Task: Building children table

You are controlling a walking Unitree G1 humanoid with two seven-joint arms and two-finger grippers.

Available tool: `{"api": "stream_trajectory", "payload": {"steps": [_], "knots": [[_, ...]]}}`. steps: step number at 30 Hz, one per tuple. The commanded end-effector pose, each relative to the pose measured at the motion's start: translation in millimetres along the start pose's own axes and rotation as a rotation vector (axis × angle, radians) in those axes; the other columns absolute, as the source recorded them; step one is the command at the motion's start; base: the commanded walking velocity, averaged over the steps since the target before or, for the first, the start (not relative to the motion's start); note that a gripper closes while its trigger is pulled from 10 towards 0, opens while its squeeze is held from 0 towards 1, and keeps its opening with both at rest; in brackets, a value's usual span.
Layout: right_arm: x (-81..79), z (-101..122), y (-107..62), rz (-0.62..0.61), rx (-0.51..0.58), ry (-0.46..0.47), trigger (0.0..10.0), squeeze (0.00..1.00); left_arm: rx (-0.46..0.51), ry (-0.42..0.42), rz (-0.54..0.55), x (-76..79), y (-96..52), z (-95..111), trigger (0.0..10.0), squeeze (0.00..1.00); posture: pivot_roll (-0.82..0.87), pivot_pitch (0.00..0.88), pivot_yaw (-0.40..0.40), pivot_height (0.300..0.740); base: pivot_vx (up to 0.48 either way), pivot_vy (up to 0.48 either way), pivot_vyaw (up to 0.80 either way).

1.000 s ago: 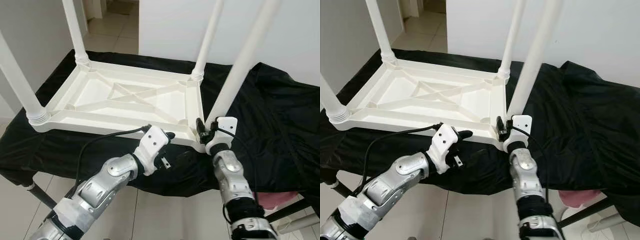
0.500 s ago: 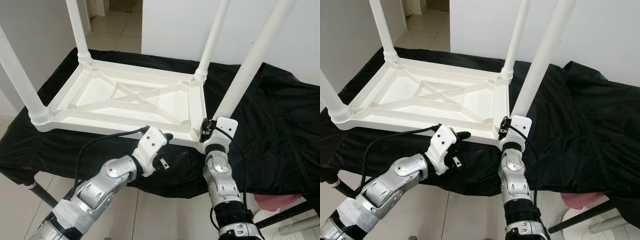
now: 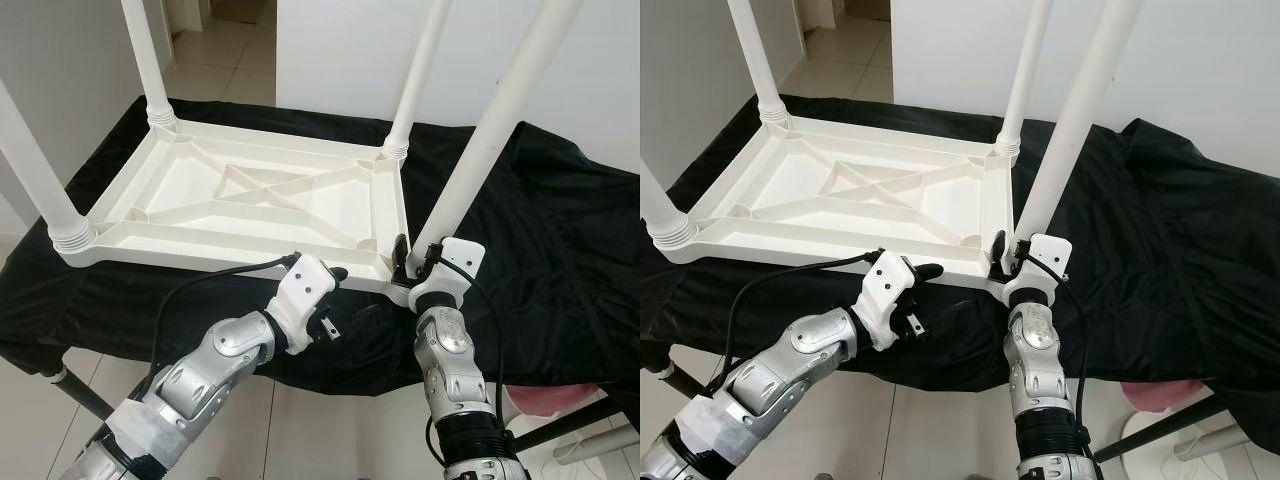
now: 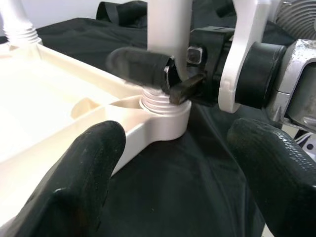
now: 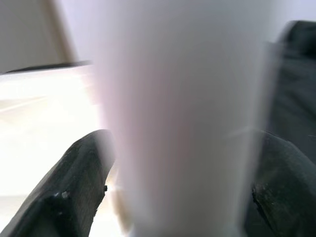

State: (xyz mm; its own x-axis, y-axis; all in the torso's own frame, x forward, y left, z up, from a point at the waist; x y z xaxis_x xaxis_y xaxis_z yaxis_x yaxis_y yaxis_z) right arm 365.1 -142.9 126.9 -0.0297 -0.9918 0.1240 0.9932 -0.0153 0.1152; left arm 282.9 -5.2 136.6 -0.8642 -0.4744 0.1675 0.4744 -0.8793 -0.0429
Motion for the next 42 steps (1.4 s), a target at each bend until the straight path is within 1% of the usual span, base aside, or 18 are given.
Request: {"api": "stream_trajectory", "payload": {"steps": [1, 4, 6, 8, 10, 14, 15, 19, 22, 23, 24, 28, 30, 33, 36, 39, 41, 42], "knots": [[0.0, -1.4, -1.4, 0.030, -0.002, 0.005, 10.0, 0.00, -0.063, 0.014, -0.194, 23.7, -2.6, -8.2, 10.0, 0.00, -0.02, 0.000, -0.066, 0.740, 0.000, 0.000, 0.00], [1.4, -4.1, -3.8, 0.155, 0.012, -0.017, 10.0, 0.00, -0.069, 0.017, -0.199, 24.2, -4.2, -9.0, 10.0, 0.00, -0.02, 0.000, -0.060, 0.740, 0.000, 0.000, 0.00], [1.4, -4.1, -3.8, 0.155, 0.012, -0.017, 10.0, 0.00, -0.069, 0.017, -0.199, 24.2, -4.2, -9.0, 10.0, 0.00, -0.02, 0.000, -0.060, 0.740, 0.000, 0.000, 0.00], [14.2, -8.1, -4.7, 0.252, 0.014, -0.066, 10.0, 0.00, -0.074, 0.020, -0.204, 24.2, -5.3, -8.7, 10.0, 0.00, -0.03, 0.000, -0.048, 0.740, 0.000, 0.000, 0.00], [25.3, -9.9, -4.3, 0.317, 0.013, -0.087, 10.0, 0.00, -0.076, 0.022, -0.209, 24.6, -5.9, -8.4, 10.0, 0.00, -0.03, 0.000, -0.039, 0.740, 0.000, 0.000, 0.00], [34.4, -11.0, -1.0, 0.366, 0.018, -0.126, 10.0, 0.00, -0.078, 0.024, -0.216, 25.2, -5.4, -7.7, 10.0, 0.00, -0.04, 0.000, -0.031, 0.740, 0.000, 0.000, 0.00], [35.2, -12.2, 2.3, 0.422, 0.016, -0.118, 10.0, 0.00, -0.080, 0.033, -0.222, 26.2, -3.5, -8.1, 10.0, 0.00, -0.04, 0.000, -0.027, 0.740, 0.000, 0.000, 0.00], [30.1, -12.7, 7.1, 0.519, 0.011, -0.144, 10.0, 0.00, -0.083, 0.034, -0.235, 28.1, -2.4, -7.3, 10.0, 0.00, -0.05, 0.000, -0.014, 0.740, 0.000, 0.000, 0.00], [26.9, -12.1, 8.3, 0.555, 0.009, -0.144, 10.0, 0.00, -0.084, 0.034, -0.237, 28.2, -2.4, -6.8, 10.0, 0.00, -0.05, 0.000, -0.012, 0.740, 0.000, 0.000, 0.00], [18.4, -12.2, 8.3, 0.638, 0.004, -0.134, 10.0, 0.00, -0.083, 0.038, -0.237, 27.8, -2.4, -5.6, 10.0, 0.00, -0.04, 0.000, -0.015, 0.740, 0.000, 0.000, 0.00], [15.2, -12.4, 7.9, 0.666, 0.004, -0.131, 10.0, 0.00, -0.083, 0.038, -0.236, 27.5, -2.4, -5.2, 10.0, 0.00, -0.04, 0.000, -0.015, 0.740, 0.000, 0.000, 0.00], [8.3, -13.6, 6.5, 0.711, -0.001, -0.129, 10.0, 0.00, -0.079, 0.040, -0.229, 26.6, -2.8, -3.9, 10.0, 0.00, -0.04, 0.000, -0.017, 0.740, 0.000, 0.000, 0.00], [-4.2, -12.8, 1.1, 0.765, 0.014, -0.120, 10.0, 0.00, -0.071, 0.039, -0.218, 25.7, -3.5, -1.6, 10.0, 0.00, -0.02, 0.001, -0.035, 0.740, 0.000, 0.000, 0.00], [-8.0, -12.3, -0.5, 0.783, 0.026, -0.118, 10.0, 0.00, -0.069, 0.038, -0.215, 25.6, -3.6, -0.9, 10.0, 0.00, -0.02, 0.001, -0.035, 0.740, 0.000, 0.000, 0.00], [-18.8, -10.8, -7.9, 0.792, 0.057, -0.107, 10.0, 0.00, -0.040, 0.045, -0.175, 14.9, -3.3, 5.4, 10.0, 0.00, -0.01, 0.003, -0.050, 0.740, 0.000, 0.000, 0.00], [-21.1, -10.2, -12.5, 0.785, 0.072, -0.094, 10.0, 0.00, -0.025, 0.062, -0.157, 6.9, -4.6, 9.7, 10.0, 0.00, -0.01, 0.000, -0.051, 0.740, 0.000, 0.000, 0.00], [-21.1, -10.2, -12.5, 0.785, 0.072, -0.094, 10.0, 0.00, -0.025, 0.062, -0.157, 6.9, -4.6, 9.7, 10.0, 0.00, -0.01, 0.000, -0.051, 0.740, 0.000, 0.000, 0.00], [-22.9, -9.6, -21.0, 0.777, 0.089, -0.081, 10.0, 0.00, -0.030, 0.081, -0.143, -1.6, -6.4, 10.1, 10.0, 0.00, -0.03, 0.000, -0.051, 0.740, 0.000, 0.000, 0.00]]}}
Point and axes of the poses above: a point about 5 cm out from each wrist's last joint towards the gripper, its own y axis pointing out of the wrist towards the gripper, its own z axis along the axis of the wrist's last joint, x = y × z, the point moved 6 cm from there along y, pointing out of the wrist towards the gripper, and after that the axes turned 15 degrees about -y, right-handed, at the moved point
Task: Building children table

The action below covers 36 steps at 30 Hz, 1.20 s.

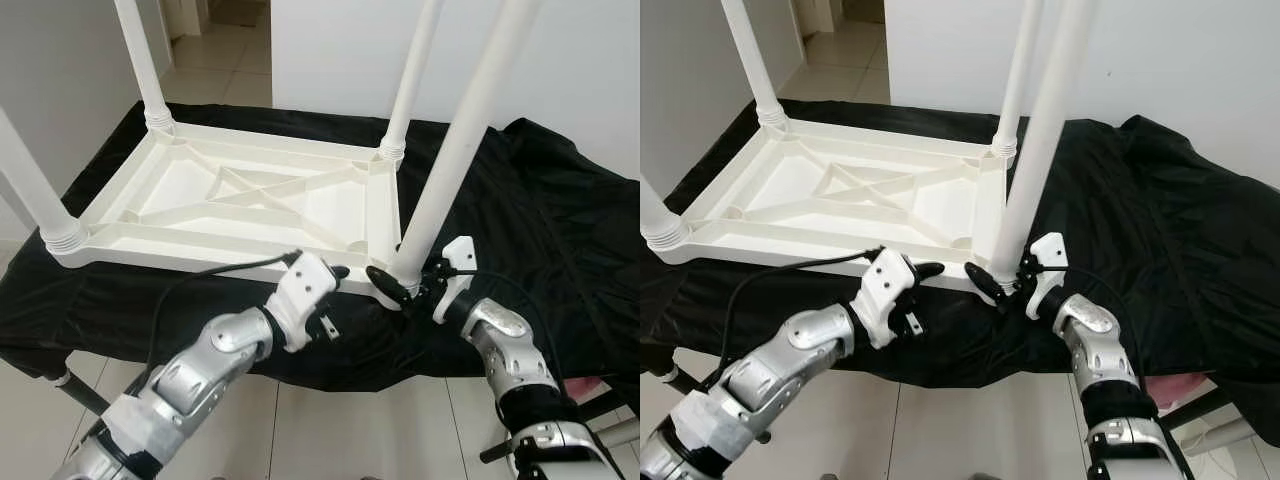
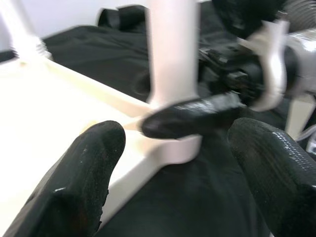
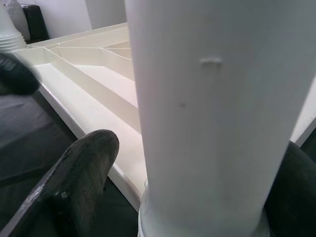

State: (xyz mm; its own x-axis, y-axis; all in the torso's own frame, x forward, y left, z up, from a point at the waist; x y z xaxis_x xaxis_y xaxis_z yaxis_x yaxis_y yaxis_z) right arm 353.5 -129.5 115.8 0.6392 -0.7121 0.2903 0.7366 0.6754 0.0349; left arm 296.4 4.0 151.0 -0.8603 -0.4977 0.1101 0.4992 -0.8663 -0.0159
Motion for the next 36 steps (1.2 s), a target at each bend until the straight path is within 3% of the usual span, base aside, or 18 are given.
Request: {"api": "stream_trajectory", "payload": {"steps": [1, 8, 12, 20, 22, 25, 36], "knots": [[-11.9, -0.3, 0.1, 0.021, 0.015, 0.019, 10.0, 0.00, -0.055, 0.022, -0.169, 12.3, -4.5, -5.9, 10.0, 0.00, -0.03, 0.000, -0.051, 0.740, 0.000, 0.000, 0.00], [-36.4, 10.2, -14.1, -0.024, 0.060, 0.055, 10.0, 0.00, -0.088, -0.001, -0.178, 0.5, -12.2, -9.3, 10.0, 0.00, -0.06, 0.000, -0.045, 0.740, 0.000, 0.000, 0.00], [-40.3, 11.7, -17.4, -0.033, 0.060, 0.056, 10.0, 0.00, -0.095, -0.002, -0.179, -1.0, -15.0, -9.9, 10.0, 0.00, -0.06, 0.000, -0.043, 0.740, 0.000, 0.000, 0.00], [-28.5, 14.3, -21.7, -0.078, 0.053, 0.058, 10.0, 0.00, -0.109, -0.042, -0.252, 8.1, -25.3, -8.5, 10.0, 0.00, -0.07, 0.000, -0.037, 0.740, 0.000, 0.000, 0.00], [-23.6, 15.5, -17.6, -0.072, 0.051, 0.047, 10.0, 0.00, -0.113, -0.041, -0.299, 16.6, -30.7, -6.0, 10.0, 0.00, -0.07, 0.000, -0.036, 0.740, 0.000, 0.000, 0.00], [-11.0, 15.2, -6.7, -0.068, 0.026, 0.042, 10.0, 0.00, -0.092, 0.020, -0.370, 30.5, -40.2, 2.9, 10.0, 0.00, -0.07, 0.000, -0.036, 0.740, 0.000, 0.000, 0.00], [-4.0, 19.8, -3.9, -0.116, 0.035, 0.095, 10.0, 0.00, -0.076, 0.030, -0.328, 21.3, -35.4, 5.7, 10.0, 0.00, -0.06, 0.000, -0.026, 0.740, 0.000, 0.000, 0.00]]}}
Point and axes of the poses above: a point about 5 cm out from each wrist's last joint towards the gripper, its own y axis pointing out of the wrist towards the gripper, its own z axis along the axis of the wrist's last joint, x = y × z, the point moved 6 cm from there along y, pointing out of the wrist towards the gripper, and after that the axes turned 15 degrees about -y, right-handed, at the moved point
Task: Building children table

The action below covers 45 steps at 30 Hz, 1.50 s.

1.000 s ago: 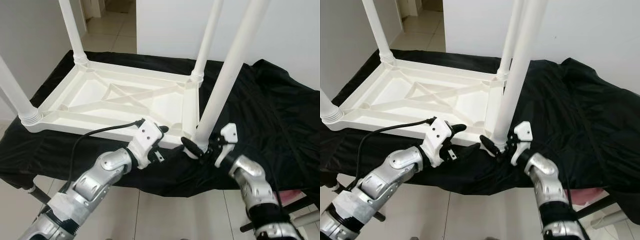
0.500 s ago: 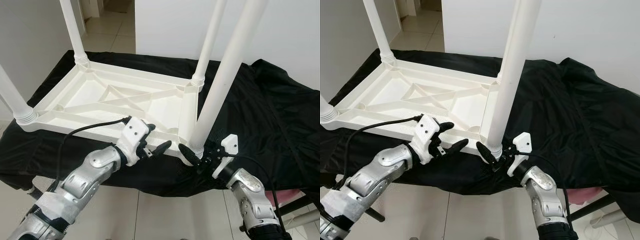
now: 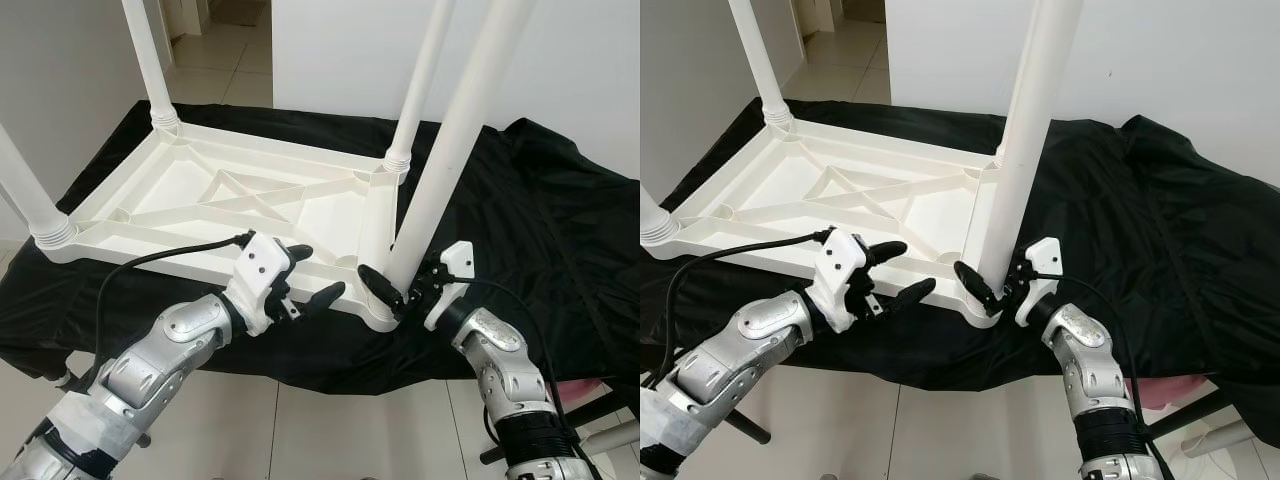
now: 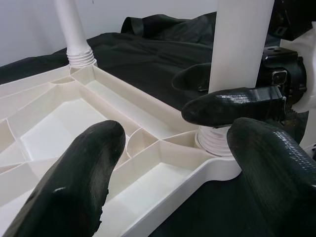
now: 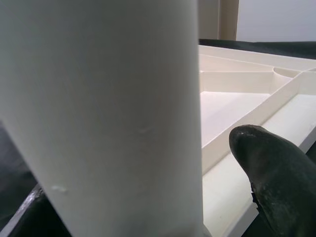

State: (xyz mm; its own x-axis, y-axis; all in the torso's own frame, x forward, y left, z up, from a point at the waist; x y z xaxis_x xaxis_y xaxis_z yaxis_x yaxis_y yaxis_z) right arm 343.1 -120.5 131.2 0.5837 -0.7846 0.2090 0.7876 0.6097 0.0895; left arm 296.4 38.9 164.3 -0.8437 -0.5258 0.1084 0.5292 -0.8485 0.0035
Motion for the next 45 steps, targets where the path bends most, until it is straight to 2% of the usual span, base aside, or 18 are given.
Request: {"api": "stream_trajectory", "payload": {"steps": [1, 6, 7, 11, 14, 16, 20, 24, 25, 26, 27, 28, 29, 35, 36, 38, 39, 45], "knots": [[3.9, 2.4, -3.3, -0.021, 0.004, 0.020, 10.0, 0.00, -0.105, 0.022, -0.349, 35.7, -5.8, -9.5, 10.0, 0.00, -0.06, 0.000, -0.026, 0.740, 0.000, 0.000, 0.00], [5.7, 5.9, -4.1, -0.030, 0.013, -0.049, 10.0, 0.00, -0.137, 0.003, -0.297, 32.2, -6.3, -16.3, 10.0, 0.00, -0.06, 0.000, -0.024, 0.740, 0.000, 0.000, 0.00], [6.7, 6.2, -5.2, -0.025, 0.013, -0.072, 10.0, 0.00, -0.126, 0.001, -0.264, 29.8, -2.1, -16.1, 10.0, 0.00, -0.05, 0.000, -0.025, 0.740, 0.000, 0.000, 0.00], [5.5, 7.5, -5.4, 0.005, 0.017, -0.073, 10.0, 0.00, -0.126, -0.035, -0.231, 27.8, 4.6, -15.6, 10.0, 0.00, -0.06, 0.000, -0.029, 0.740, 0.000, 0.000, 0.00], [7.6, 9.4, -6.6, 0.043, 0.017, -0.050, 10.0, 0.00, -0.103, 0.031, -0.254, 35.0, 6.3, -14.2, 10.0, 0.00, -0.05, 0.000, -0.035, 0.740, 0.000, 0.000, 0.00], [7.1, 9.1, -7.1, 0.056, 0.016, -0.050, 10.0, 0.00, -0.115, 0.025, -0.262, 37.0, 5.2, -16.4, 10.0, 0.00, -0.05, 0.000, -0.035, 0.740, 0.000, 0.000, 0.00], [11.8, 4.8, -5.0, 0.067, -0.006, -0.109, 10.0, 0.00, -0.183, -0.028, -0.364, 53.8, -5.8, -26.1, 10.0, 0.00, -0.04, 0.000, -0.034, 0.740, 0.000, 0.000, 0.00], [13.3, 2.7, -3.7, 0.076, -0.017, -0.140, 10.0, 0.00, -0.199, -0.032, -0.382, 58.0, -7.8, -28.0, 10.0, 0.00, -0.04, 0.000, -0.033, 0.740, 0.000, 0.000, 0.00], [13.4, 1.8, -3.4, 0.082, -0.020, -0.152, 5.0, 0.00, -0.204, -0.045, -0.393, 60.1, -8.5, -28.7, 10.0, 0.00, -0.04, 0.000, -0.032, 0.740, 0.000, 0.000, 0.00], [13.4, 1.8, -3.4, 0.082, -0.020, -0.152, 5.0, 0.00, -0.204, -0.045, -0.393, 60.1, -8.5, -28.7, 10.0, 0.00, -0.04, 0.000, -0.032, 0.740, 0.000, 0.000, 0.00], [14.1, 0.2, -3.5, 0.083, -0.024, -0.154, 0.6, 0.00, -0.208, -0.039, -0.394, 60.4, -8.3, -29.6, 10.0, 0.00, -0.04, 0.000, -0.031, 0.740, 0.000, 0.000, 0.00], [14.1, 0.2, -3.5, 0.083, -0.024, -0.154, 0.6, 0.00, -0.208, -0.039, -0.394, 60.4, -8.3, -29.6, 10.0, 0.00, -0.04, 0.000, -0.031, 0.740, 0.000, 0.000, 0.00], [14.1, -1.5, -4.1, 0.085, -0.029, -0.154, 0.0, 0.00, -0.209, -0.024, -0.386, 58.4, -7.2, -30.1, 10.0, 0.00, -0.04, 0.000, -0.029, 0.740, 0.000, 0.000, 0.00], [8.7, -8.3, -9.6, 0.103, -0.052, -0.129, 0.0, 0.00, -0.216, -0.003, -0.371, 52.3, -4.2, -30.0, 10.0, 0.00, -0.04, 0.000, -0.029, 0.740, 0.000, 0.000, 0.00], [8.8, -8.9, -10.6, 0.088, -0.057, -0.127, 7.4, 0.00, -0.219, -0.005, -0.374, 53.8, -4.0, -30.8, 10.0, 0.00, -0.05, 0.000, -0.030, 0.740, 0.000, 0.000, 0.00], [8.8, -8.9, -10.6, 0.088, -0.057, -0.127, 7.4, 0.00, -0.219, -0.005, -0.374, 53.8, -4.0, -30.8, 10.0, 0.00, -0.05, 0.000, -0.030, 0.740, 0.000, 0.000, 0.00], [8.7, -8.4, -11.1, 0.077, -0.056, -0.115, 10.0, 0.00, -0.218, -0.004, -0.376, 55.1, -3.4, -31.4, 10.0, 0.00, -0.05, 0.000, -0.030, 0.740, 0.000, 0.000, 0.00], [16.2, 4.3, -12.9, -0.053, -0.017, -0.083, 10.0, 0.00, -0.207, -0.016, -0.364, 57.4, 0.5, -32.6, 10.0, 0.00, -0.04, 0.000, -0.047, 0.740, 0.000, 0.000, 0.00]]}}
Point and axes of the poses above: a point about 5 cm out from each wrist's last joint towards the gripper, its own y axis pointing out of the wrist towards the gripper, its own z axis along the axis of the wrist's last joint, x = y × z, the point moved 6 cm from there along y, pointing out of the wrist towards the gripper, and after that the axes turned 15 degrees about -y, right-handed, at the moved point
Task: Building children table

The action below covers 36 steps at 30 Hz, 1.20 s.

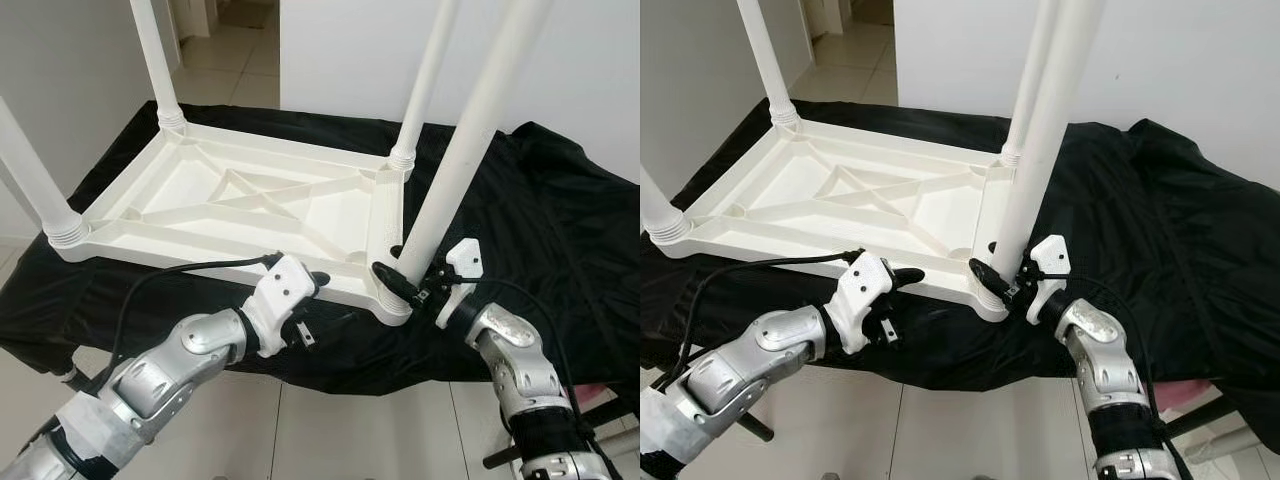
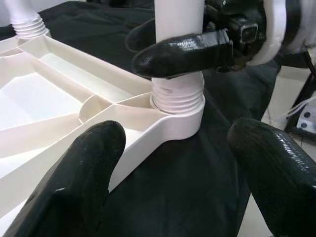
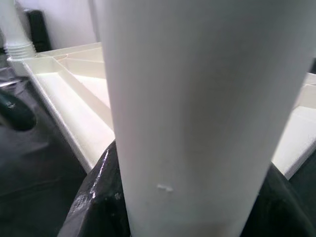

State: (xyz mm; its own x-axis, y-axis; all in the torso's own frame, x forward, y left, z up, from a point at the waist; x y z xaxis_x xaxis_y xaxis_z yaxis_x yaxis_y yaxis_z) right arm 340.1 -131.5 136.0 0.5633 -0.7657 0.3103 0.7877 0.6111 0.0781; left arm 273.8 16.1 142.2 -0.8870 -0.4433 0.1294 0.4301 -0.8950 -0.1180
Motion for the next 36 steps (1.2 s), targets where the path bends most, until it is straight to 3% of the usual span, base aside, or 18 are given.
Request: {"api": "stream_trajectory", "payload": {"steps": [1, 3, 5, 8, 12, 14, 19, 28, 29, 36], "knots": [[10.5, 0.4, -4.9, -0.103, -0.018, 0.023, 10.0, 0.00, -0.065, 0.016, -0.258, 28.3, -1.6, -7.4, 10.0, 0.00, -0.03, 0.000, -0.052, 0.740, 0.000, 0.000, 0.00], [14.0, -1.7, -5.0, -0.206, -0.054, -0.007, 10.0, 0.00, -0.045, 0.025, -0.241, 27.9, 1.6, -6.4, 10.0, 0.00, -0.04, 0.000, -0.052, 0.740, 0.000, 0.000, 0.00], [14.0, -1.7, -5.0, -0.206, -0.054, -0.007, 10.0, 0.00, -0.045, 0.025, -0.241, 27.9, 1.6, -6.4, 10.0, 0.00, -0.04, 0.000, -0.052, 0.740, 0.000, 0.000, 0.00], [10.8, -5.1, -6.3, -0.309, -0.085, -0.009, 10.0, 0.00, -0.023, 0.010, -0.223, 29.2, 6.5, -6.5, 10.0, 0.00, -0.04, 0.000, -0.050, 0.740, 0.000, 0.000, 0.00], [9.8, -20.3, -17.9, -0.635, -0.194, 0.074, 10.0, 0.00, -0.019, 0.011, -0.231, 32.9, 9.5, -7.8, 10.0, 0.00, -0.05, 0.000, -0.048, 0.740, 0.000, 0.000, 0.00], [11.2, -24.3, -22.4, -0.716, -0.227, 0.081, 10.0, 0.00, -0.019, 0.013, -0.232, 32.1, 9.5, -7.6, 10.0, 0.00, -0.05, 0.000, -0.048, 0.740, 0.000, 0.000, 0.00], [6.1, -24.0, -19.4, -0.759, -0.235, 0.142, 10.0, 0.00, -0.020, 0.021, -0.226, 26.8, 8.6, -5.3, 10.0, 0.00, -0.05, 0.000, -0.042, 0.740, 0.000, 0.000, 0.00], [4.8, -12.0, -16.7, -0.728, -0.174, 0.138, 10.0, 0.00, -0.022, 0.029, -0.226, 24.1, 7.8, -4.9, 10.0, 0.00, -0.05, 0.000, -0.040, 0.740, 0.000, 0.000, 0.00], [4.6, -9.7, -16.6, -0.711, -0.151, 0.150, 10.0, 1.00, -0.021, 0.029, -0.226, 24.0, 7.7, -4.5, 10.0, 0.00, -0.05, 0.000, -0.041, 0.740, 0.000, 0.000, 0.00], [15.5, 2.4, -21.1, -0.566, -0.060, 0.123, 10.0, 1.00, -0.017, 0.024, -0.236, 27.3, 7.6, -3.3, 10.0, 0.00, -0.05, 0.000, -0.043, 0.740, 0.000, 0.000, 0.00]]}}
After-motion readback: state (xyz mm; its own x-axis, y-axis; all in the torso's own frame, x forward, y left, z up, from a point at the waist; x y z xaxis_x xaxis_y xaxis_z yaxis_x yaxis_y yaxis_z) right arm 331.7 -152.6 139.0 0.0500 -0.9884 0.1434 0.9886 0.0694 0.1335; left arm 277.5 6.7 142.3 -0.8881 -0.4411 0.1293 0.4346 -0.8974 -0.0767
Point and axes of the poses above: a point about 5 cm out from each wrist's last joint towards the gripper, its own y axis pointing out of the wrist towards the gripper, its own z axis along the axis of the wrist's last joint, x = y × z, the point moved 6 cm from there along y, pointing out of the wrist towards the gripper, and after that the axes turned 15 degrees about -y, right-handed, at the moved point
